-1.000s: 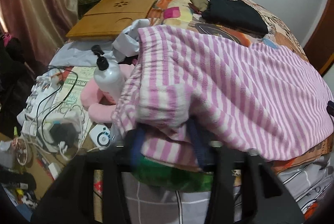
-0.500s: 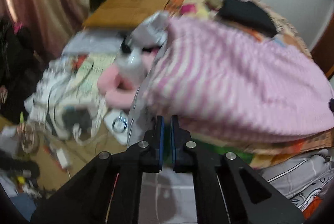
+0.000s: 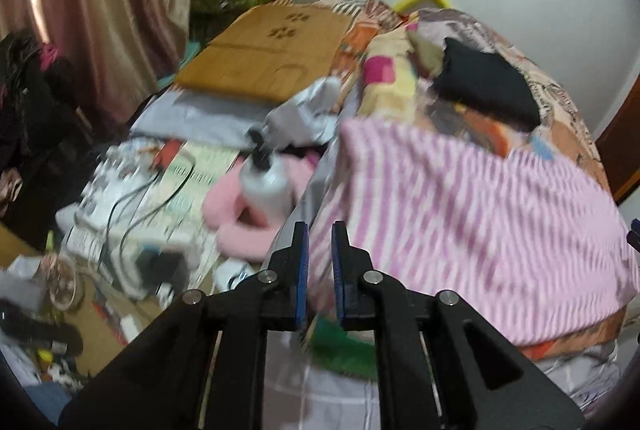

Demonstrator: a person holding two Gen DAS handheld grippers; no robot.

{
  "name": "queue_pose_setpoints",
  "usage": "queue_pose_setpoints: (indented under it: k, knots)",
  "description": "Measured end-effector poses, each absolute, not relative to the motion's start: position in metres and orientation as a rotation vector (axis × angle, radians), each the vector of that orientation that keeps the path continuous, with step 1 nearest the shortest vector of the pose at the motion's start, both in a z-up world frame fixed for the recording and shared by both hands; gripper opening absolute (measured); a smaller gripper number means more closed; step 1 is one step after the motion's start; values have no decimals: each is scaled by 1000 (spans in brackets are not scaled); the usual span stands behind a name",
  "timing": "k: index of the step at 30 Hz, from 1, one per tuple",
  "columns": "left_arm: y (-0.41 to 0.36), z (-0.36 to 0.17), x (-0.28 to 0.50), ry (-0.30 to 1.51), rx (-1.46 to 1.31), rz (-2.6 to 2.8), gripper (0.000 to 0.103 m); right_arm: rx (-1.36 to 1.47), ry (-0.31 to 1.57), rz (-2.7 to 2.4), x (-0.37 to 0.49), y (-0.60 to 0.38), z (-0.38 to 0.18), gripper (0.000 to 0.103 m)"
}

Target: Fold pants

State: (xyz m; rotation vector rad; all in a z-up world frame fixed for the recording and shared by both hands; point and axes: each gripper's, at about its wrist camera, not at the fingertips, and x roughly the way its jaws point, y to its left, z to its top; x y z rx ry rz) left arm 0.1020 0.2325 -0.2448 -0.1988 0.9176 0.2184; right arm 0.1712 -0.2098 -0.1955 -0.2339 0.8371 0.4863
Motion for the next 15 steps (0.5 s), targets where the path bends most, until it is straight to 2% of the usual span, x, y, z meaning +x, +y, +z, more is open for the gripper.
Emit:
queue_pose_setpoints:
  k: [2,4,8,9,11,15]
  knots:
    - [227,-240,121,910,-190,197,16,-240,817,508,182,-202,-189,42]
    - [224,-241,136,910,-175,187,32,-250,803,532,195,-192,-184,42]
    - [220,-251,174,939,-156,169,48,-276,797,580,221,-171,-185,42]
    - [222,-255,180,949,-163,167,56,-282,801,593,228,-165,-187,44]
    - [227,-263,197,970,-197,159,59,-289,814,618,240,-156,-190,50]
    - [240,-281,224,1022,-237,158,59,-314,853,673,270,-131,-204,51]
